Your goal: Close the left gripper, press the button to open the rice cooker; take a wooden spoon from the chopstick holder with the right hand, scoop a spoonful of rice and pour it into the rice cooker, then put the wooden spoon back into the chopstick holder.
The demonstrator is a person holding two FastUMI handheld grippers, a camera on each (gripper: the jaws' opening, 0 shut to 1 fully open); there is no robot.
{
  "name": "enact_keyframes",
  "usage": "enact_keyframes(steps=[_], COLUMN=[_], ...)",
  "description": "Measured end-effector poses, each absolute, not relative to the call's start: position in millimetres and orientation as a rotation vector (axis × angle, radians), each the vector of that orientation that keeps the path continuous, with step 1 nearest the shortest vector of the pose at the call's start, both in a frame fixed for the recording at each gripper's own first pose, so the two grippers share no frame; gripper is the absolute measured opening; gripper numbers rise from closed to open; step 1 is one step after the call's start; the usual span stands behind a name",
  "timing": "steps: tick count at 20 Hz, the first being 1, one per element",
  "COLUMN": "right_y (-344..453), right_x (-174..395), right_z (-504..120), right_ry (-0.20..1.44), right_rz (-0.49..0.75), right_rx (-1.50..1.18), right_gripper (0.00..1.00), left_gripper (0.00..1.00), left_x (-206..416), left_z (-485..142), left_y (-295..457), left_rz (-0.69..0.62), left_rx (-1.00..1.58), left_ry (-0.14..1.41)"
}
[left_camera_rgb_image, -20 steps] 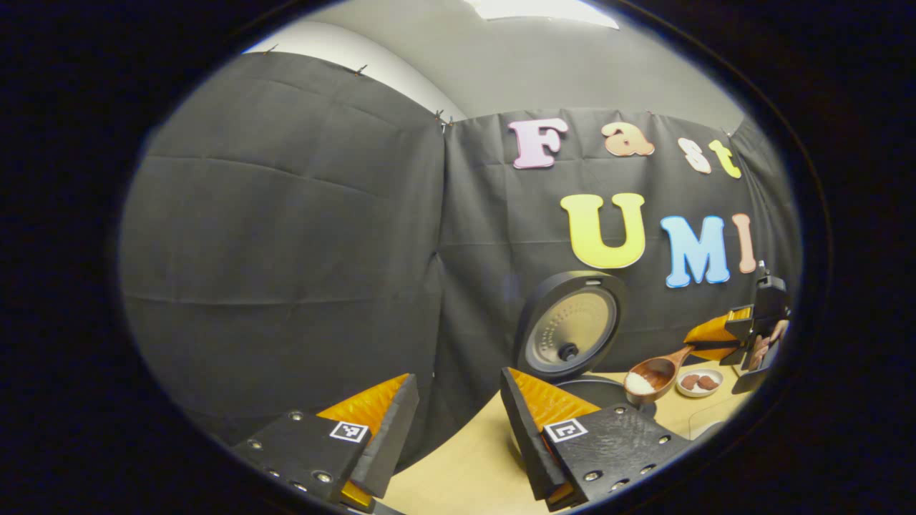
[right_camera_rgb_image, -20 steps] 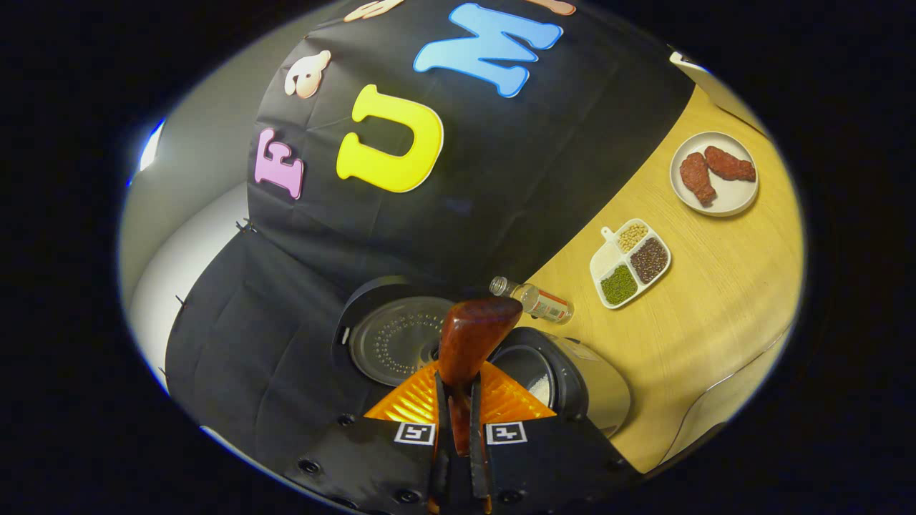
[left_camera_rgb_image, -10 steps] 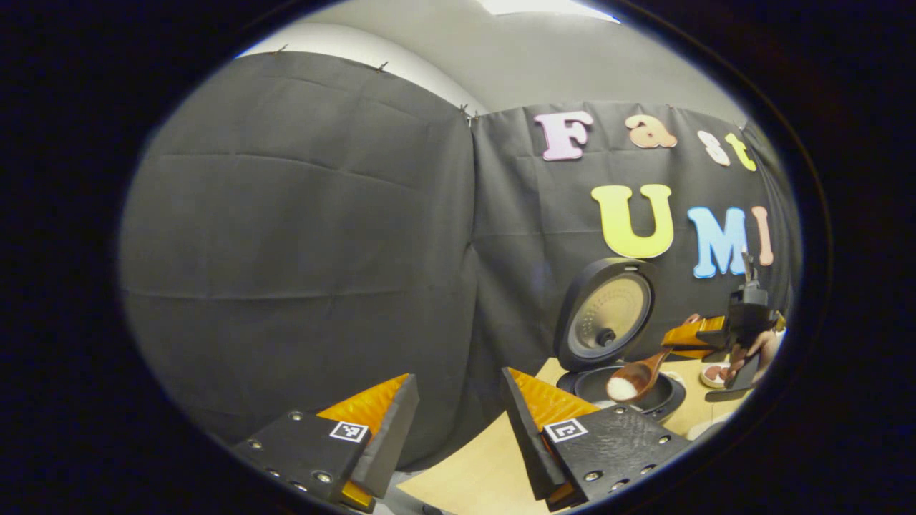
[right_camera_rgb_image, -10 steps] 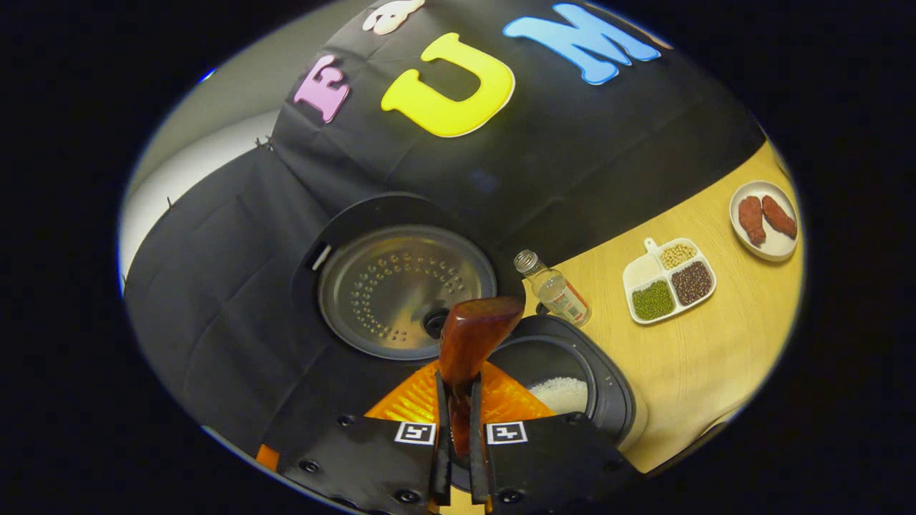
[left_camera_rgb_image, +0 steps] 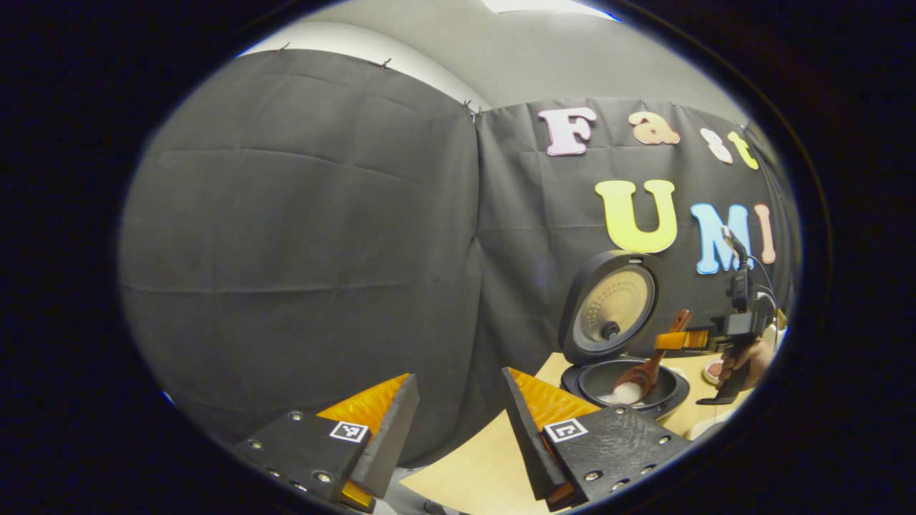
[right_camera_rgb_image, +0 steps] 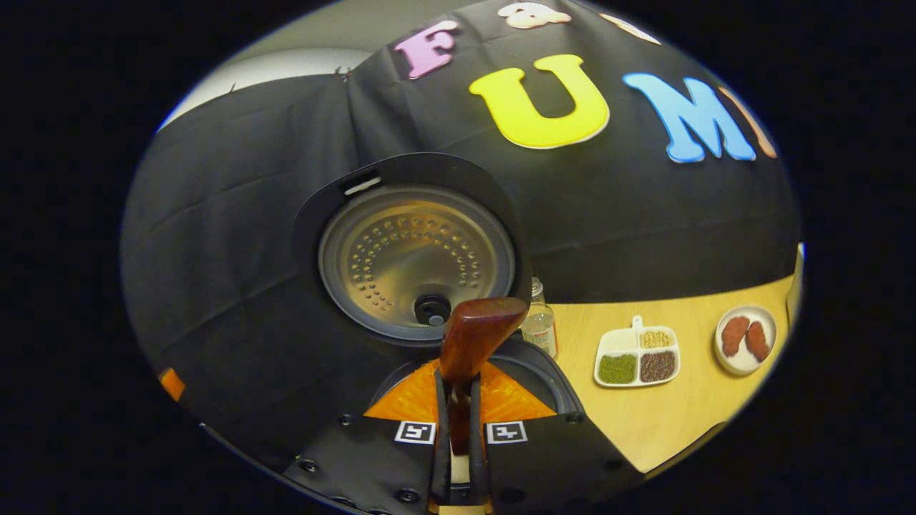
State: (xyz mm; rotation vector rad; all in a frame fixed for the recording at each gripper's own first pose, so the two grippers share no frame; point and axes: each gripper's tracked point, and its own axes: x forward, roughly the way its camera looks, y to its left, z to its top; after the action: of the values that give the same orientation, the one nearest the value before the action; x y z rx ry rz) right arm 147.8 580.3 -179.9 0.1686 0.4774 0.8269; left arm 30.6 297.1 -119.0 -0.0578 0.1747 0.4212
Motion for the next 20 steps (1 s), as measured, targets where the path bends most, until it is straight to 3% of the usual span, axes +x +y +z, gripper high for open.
enact_keyframes(steps=[13,16,20], right_y=[596.6,596.0,590.4], right_x=[120.2,119.6,130.7], right_z=[-149.1,-152.8,-148.8], right_ry=[-0.061,-0.067,0.077], right_rz=[0.929,0.934,0.928], right_rx=[-0.6,-0.627,-0.435], right_gripper=[0.12,0.1,0.12], left_gripper=[0.72,0.72,0.72], left_x=[37.2,38.3,39.2], left_z=[-116.8,-115.3,-113.5], left_y=[294.4,294.8,294.1], left_rz=[0.393,0.392,0.392], left_rx=[-0.068,-0.067,-0.074], left_ry=[0.158,0.157,0.15])
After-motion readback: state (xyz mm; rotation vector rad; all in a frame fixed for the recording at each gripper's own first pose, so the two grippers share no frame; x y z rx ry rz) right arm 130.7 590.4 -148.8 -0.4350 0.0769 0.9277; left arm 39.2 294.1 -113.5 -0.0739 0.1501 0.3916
